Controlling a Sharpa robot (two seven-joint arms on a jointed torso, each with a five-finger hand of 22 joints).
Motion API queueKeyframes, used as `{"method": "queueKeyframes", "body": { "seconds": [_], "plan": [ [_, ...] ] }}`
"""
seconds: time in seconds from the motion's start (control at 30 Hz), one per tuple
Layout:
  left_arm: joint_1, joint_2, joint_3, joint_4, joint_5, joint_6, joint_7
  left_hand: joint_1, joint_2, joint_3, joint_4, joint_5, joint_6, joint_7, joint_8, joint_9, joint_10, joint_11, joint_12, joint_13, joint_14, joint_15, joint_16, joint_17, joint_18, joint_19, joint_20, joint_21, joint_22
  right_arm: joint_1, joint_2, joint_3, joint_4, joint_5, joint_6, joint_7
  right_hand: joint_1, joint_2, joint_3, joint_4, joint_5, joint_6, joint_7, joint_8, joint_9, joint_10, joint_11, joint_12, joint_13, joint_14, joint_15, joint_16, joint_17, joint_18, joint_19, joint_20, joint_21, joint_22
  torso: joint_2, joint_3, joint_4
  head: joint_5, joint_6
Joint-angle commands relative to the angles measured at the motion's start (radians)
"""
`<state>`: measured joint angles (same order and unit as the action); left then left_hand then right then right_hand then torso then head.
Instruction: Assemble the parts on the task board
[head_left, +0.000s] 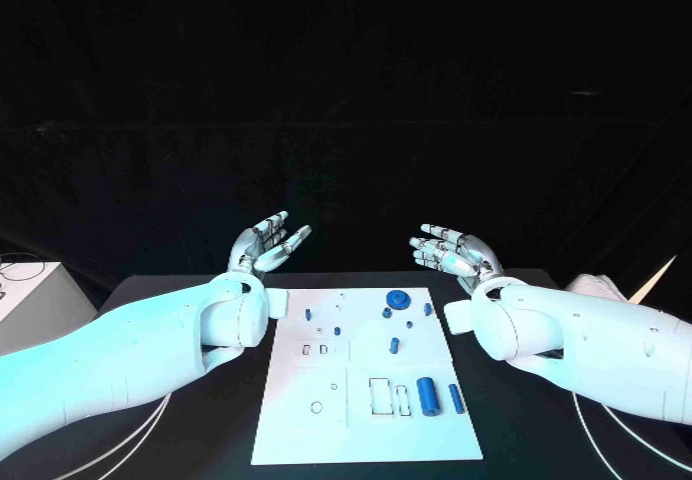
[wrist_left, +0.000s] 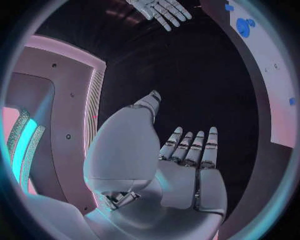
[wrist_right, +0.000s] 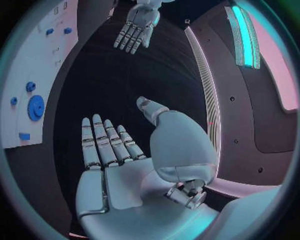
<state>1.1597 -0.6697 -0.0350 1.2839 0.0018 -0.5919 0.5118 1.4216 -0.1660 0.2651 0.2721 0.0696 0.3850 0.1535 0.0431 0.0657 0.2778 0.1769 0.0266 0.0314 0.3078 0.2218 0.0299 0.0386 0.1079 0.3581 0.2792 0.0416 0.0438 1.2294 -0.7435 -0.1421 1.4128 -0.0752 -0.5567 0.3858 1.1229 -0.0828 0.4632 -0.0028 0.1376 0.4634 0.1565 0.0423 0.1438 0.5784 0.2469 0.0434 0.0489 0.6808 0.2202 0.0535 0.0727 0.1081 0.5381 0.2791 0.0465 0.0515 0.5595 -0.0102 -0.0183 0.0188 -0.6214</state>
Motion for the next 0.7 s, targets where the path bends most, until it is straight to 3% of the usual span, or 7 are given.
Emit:
{"method": "queueKeyframes", "body": {
  "seconds": [0.03,0.23,0.27,0.37,0.43,0.57,0.7],
  "plan": [
    [0.007,0.009,-0.001,-0.017,-0.01,0.109,0.028,0.058,-0.007,0.005,0.017,0.009,0.02,0.068,0.005,0.003,0.013,0.005,0.006,0.002,0.016,0.006,0.007,0.002,0.023,0.012,0.008,0.005,0.002,0.02,0.006,-0.013,-0.021,-0.085,0.174,-0.078,0.081,-0.004,0.023,-0.02,0.007,0.08,0.136,0.02,0.012,0.106,0.002,0.014,0.007,0.127,-0.003,0.022,0.012,0.035,0.09,0.01,0.02,0.009,0.0,0.0,-0.0002,0.0,0.0],
    [0.008,0.009,-0.001,-0.018,-0.01,0.111,0.028,0.069,0.017,0.012,0.014,0.004,0.054,0.083,0.014,0.009,0.068,0.023,0.014,0.008,0.088,0.021,0.024,0.014,0.013,0.05,0.012,0.019,0.01,0.036,0.01,-0.026,-0.035,-0.099,0.207,-0.094,0.148,-0.014,0.038,-0.064,0.01,0.255,0.108,0.059,0.041,0.307,-0.027,0.034,0.018,0.245,-0.033,0.051,0.025,0.062,0.199,0.009,0.035,0.017,0.0,0.0,-0.0002,0.0,0.0],
    [0.011,-0.06,-0.001,0.043,-0.009,0.173,0.047,0.071,0.022,0.015,0.011,0.002,0.064,0.089,0.017,0.011,0.094,0.032,0.017,0.01,0.122,0.023,0.031,0.019,0.01,0.073,0.012,0.027,0.013,0.049,-0.015,-0.025,-0.032,-0.367,0.15,-0.047,0.16,-0.017,0.045,-0.072,0.006,0.309,0.099,0.071,0.049,0.338,-0.036,0.036,0.017,0.268,-0.042,0.058,0.027,0.07,0.246,0.009,0.046,0.021,0.024,-0.01,-0.007,-0.008,-0.008],
    [0.015,-0.079,-0.001,0.069,-0.009,0.178,0.051,0.076,0.031,0.024,-0.002,0.0,0.119,0.103,0.031,0.021,0.178,0.055,0.025,0.015,0.216,0.012,0.05,0.032,0.017,0.155,0.011,0.055,0.025,0.057,-0.02,-0.025,-0.033,-0.466,0.136,-0.046,0.171,-0.024,0.057,-0.08,-0.003,0.38,0.088,0.088,0.059,0.382,-0.049,0.039,0.017,0.31,-0.055,0.073,0.032,0.077,0.286,0.003,0.062,0.025,0.035,-0.0116,-0.007,-0.01,-0.007],
    [0.018,-0.09,-0.001,0.087,-0.011,0.18,0.053,0.077,0.035,0.033,-0.016,-0.001,0.191,0.11,0.052,0.034,0.286,0.067,0.036,0.021,0.347,-0.001,0.079,0.051,0.031,0.326,0.011,0.109,0.049,0.063,-0.025,-0.024,-0.033,-0.534,0.127,-0.05,0.174,-0.029,0.066,-0.081,-0.006,0.398,0.083,0.093,0.059,0.406,-0.055,0.038,0.016,0.338,-0.064,0.083,0.036,0.078,0.314,-0.005,0.073,0.028,0.043,-0.014,-0.0048,-0.013,-0.008],
    [0.027,-0.125,-0.001,0.134,-0.019,0.183,0.052,0.069,0.037,0.051,-0.043,-0.003,0.33,0.113,0.094,0.06,0.56,0.05,0.078,0.039,0.536,-0.03,0.138,0.086,0.064,0.415,0.008,0.159,0.063,0.079,-0.037,-0.023,-0.026,-0.681,0.112,-0.076,0.178,-0.049,0.097,-0.081,-0.015,0.455,0.067,0.109,0.058,0.485,-0.076,0.029,0.015,0.418,-0.095,0.109,0.051,0.077,0.404,-0.036,0.109,0.034,0.062,-0.0186,-0.0025,-0.017,-0.004],
    [0.033,-0.152,-0.001,0.172,-0.025,0.192,0.042,0.057,0.03,0.08,-0.07,-0.004,0.463,0.091,0.142,0.084,0.671,0.019,0.101,0.042,0.652,-0.069,0.205,0.132,0.077,0.503,-0.012,0.218,0.082,0.106,-0.052,-0.022,-0.016,-0.81,0.14,-0.137,0.182,-0.063,0.099,-0.082,-0.024,0.474,0.058,0.111,0.057,0.52,-0.093,0.021,0.015,0.519,-0.126,0.154,0.084,0.077,0.491,-0.074,0.158,0.053,0.078,-0.0224,0.006,-0.019,-0.003]
  ]
}}
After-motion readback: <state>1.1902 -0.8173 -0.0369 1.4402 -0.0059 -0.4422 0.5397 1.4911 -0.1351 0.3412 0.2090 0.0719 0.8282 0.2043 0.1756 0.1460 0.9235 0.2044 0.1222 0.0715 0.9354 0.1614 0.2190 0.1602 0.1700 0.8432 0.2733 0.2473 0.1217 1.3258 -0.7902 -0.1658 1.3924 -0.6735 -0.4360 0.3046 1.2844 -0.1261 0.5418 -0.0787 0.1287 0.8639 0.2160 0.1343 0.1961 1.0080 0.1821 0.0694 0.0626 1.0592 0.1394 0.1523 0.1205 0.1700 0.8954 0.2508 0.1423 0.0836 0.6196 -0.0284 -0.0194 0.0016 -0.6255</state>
